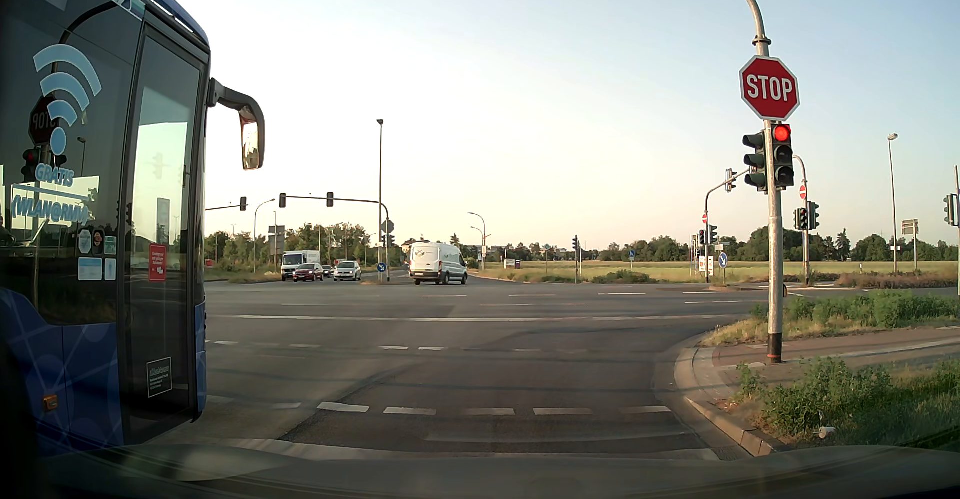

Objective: Follow the waypoints while adhering to traffic rules and regulations

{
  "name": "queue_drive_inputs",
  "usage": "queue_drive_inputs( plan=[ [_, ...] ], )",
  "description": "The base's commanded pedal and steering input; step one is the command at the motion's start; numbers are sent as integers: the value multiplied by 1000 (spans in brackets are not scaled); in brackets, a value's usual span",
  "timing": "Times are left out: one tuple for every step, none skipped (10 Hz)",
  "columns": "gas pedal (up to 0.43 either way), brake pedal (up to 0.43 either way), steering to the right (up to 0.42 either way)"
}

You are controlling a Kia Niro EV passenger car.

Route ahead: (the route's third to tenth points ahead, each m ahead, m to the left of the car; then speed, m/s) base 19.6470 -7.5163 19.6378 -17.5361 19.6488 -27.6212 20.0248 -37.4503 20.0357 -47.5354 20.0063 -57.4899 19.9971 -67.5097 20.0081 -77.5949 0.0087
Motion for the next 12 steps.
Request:
queue_drive_inputs(
  plan=[
    [0, 232, 4],
    [0, 232, 4],
    [0, 232, 4],
    [0, 232, 4],
    [0, 232, 4],
    [0, 232, 4],
    [0, 232, 4],
    [0, 232, 4],
    [0, 232, 4],
    [0, 232, 4],
    [0, 232, 4],
    [0, 232, 4]
  ],
)
